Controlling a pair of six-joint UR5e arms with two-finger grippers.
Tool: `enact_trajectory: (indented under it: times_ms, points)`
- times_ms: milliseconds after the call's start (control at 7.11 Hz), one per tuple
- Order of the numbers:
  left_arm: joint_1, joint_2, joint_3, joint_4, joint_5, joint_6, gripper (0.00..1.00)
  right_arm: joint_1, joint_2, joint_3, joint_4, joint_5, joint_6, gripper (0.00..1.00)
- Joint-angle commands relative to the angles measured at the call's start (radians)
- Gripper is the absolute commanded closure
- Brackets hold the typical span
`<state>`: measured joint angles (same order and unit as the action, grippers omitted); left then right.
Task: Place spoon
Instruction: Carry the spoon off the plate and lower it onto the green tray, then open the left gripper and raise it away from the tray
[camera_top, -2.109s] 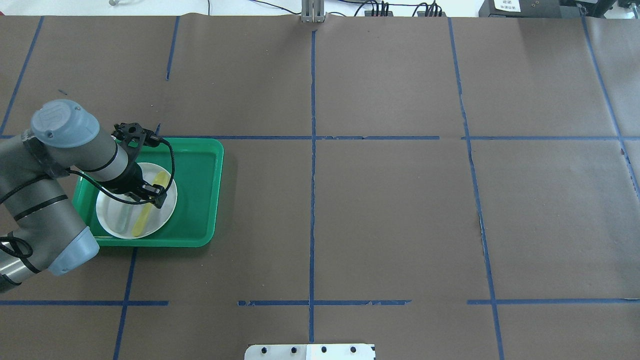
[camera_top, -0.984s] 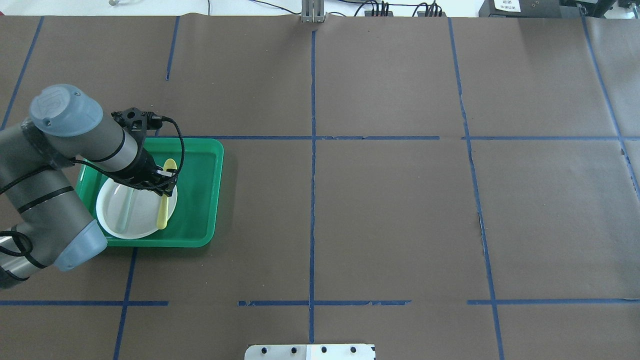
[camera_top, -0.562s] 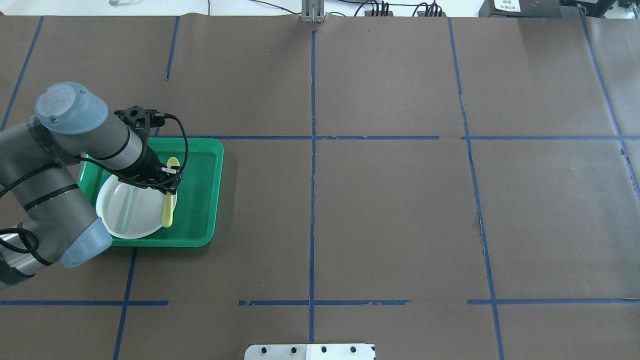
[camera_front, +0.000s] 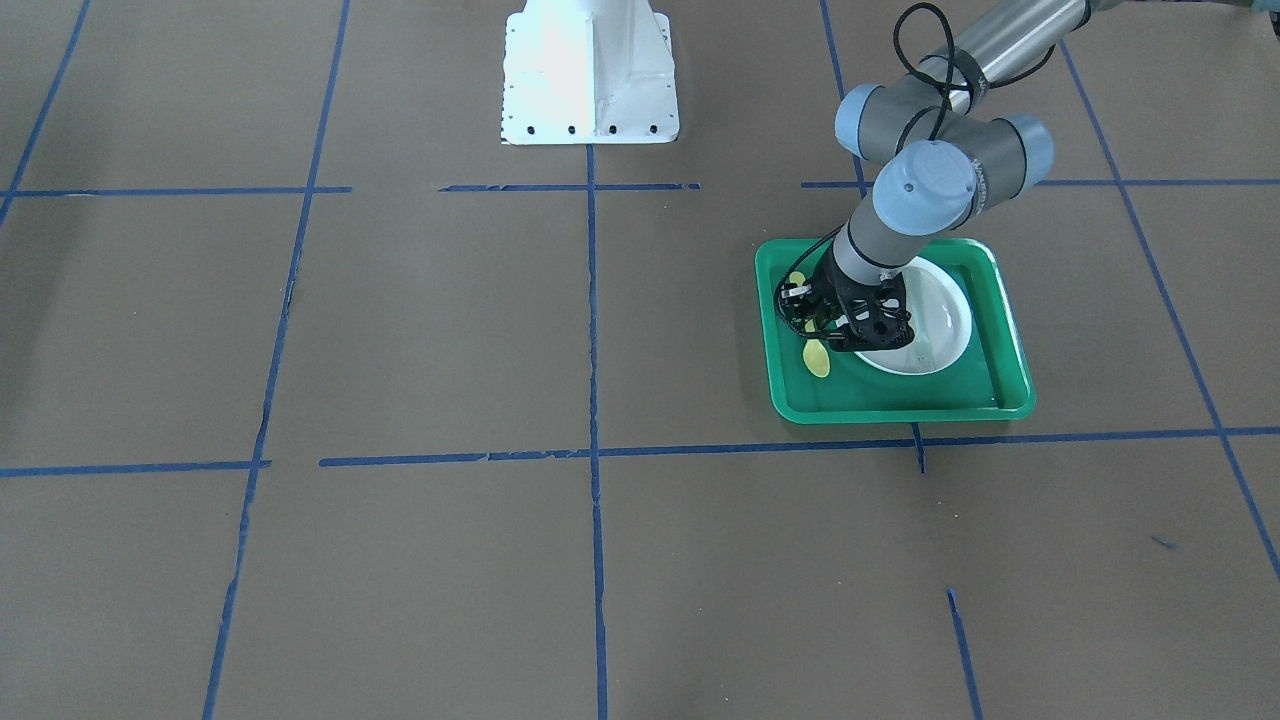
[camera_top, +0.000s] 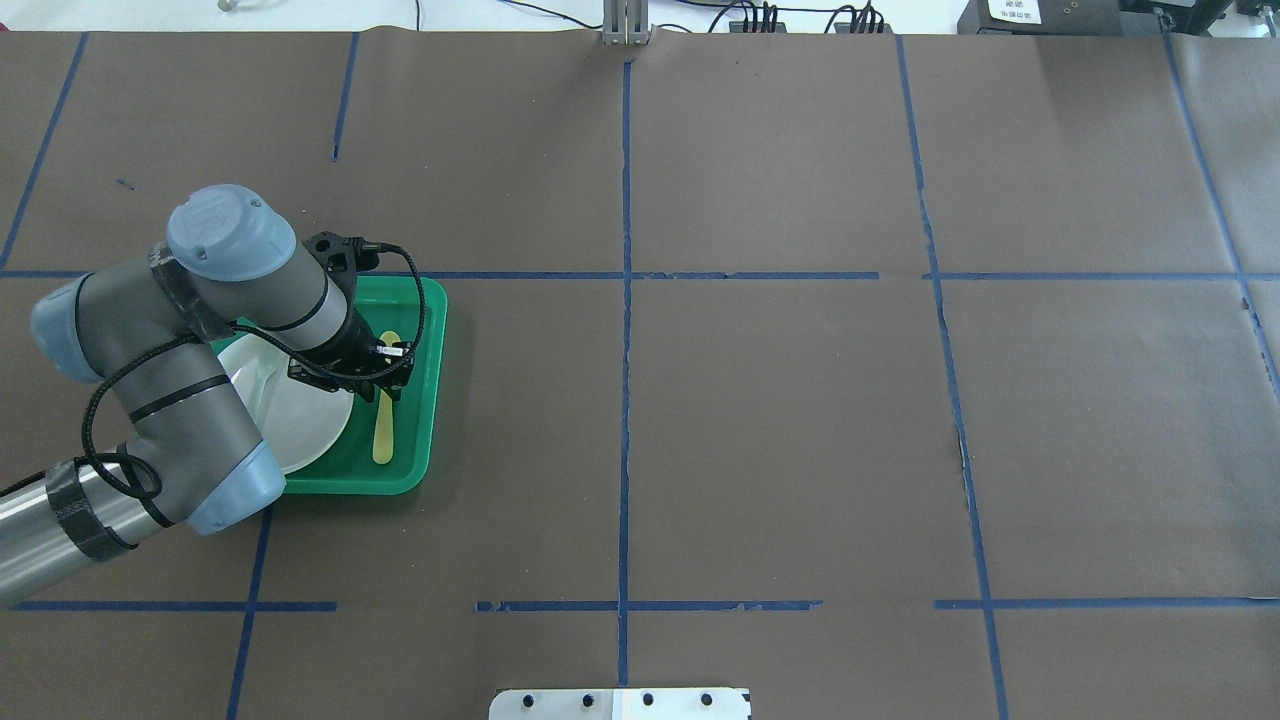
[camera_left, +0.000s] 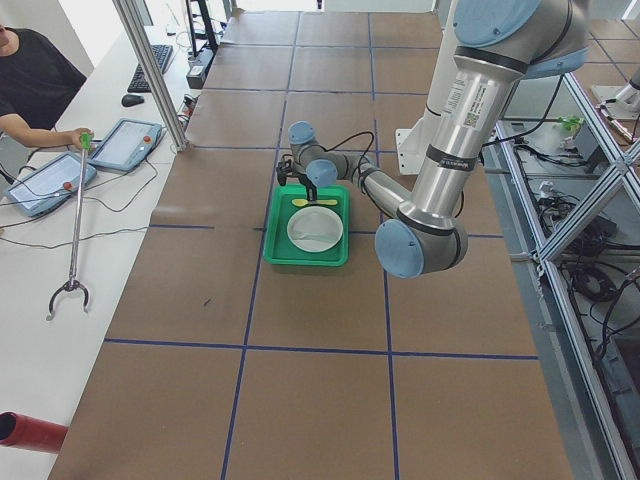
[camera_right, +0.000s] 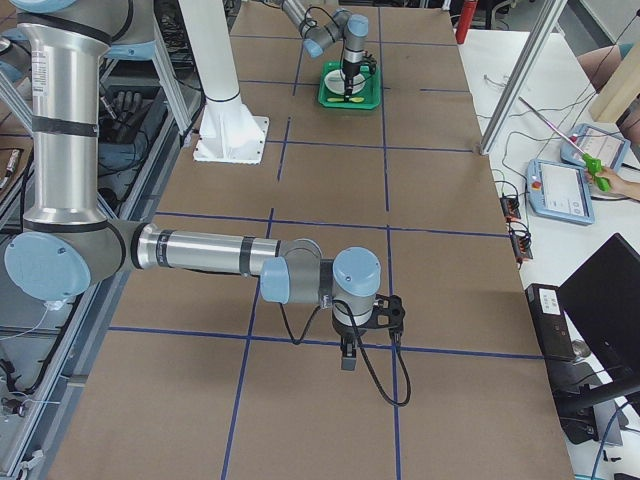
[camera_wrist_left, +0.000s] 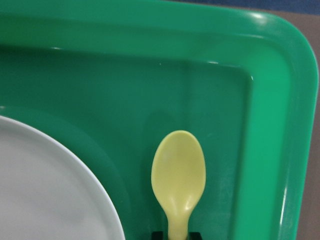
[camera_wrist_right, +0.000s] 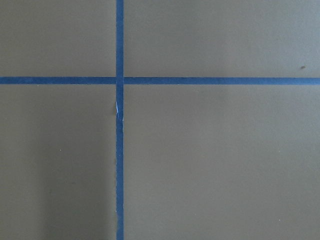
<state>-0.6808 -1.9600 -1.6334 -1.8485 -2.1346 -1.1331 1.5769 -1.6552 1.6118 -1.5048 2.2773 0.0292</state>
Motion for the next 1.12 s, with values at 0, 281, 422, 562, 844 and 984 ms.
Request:
enact_trajectory:
  times_ms: [0,281,422,562,844,984]
  points:
    - [-0.063,-0.005,-0.017,-0.012,-0.010,-0.014,0.26,0.000,0.000,-0.001,0.000,0.001,0.000,0.00]
    - [-0.257,-0.004,-0.086,-0.002,-0.156,-0.013,0.27,0.000,0.000,0.000,0.000,-0.001,0.000,0.00]
    - [-0.329,0.004,-0.091,-0.003,-0.156,0.013,0.30,0.000,0.000,0.000,0.000,0.001,0.000,0.00]
    - [-0.397,0.054,-0.101,0.006,-0.160,0.171,0.30,0.000,0.000,0.000,0.000,-0.001,0.000,0.00]
    - [-0.575,0.267,-0.160,0.044,-0.165,0.528,0.30,0.000,0.000,0.000,0.000,0.001,0.000,0.00]
    - [-0.651,0.364,-0.160,0.045,-0.165,0.708,0.30,0.000,-0.002,0.000,0.000,-0.001,0.000,0.00]
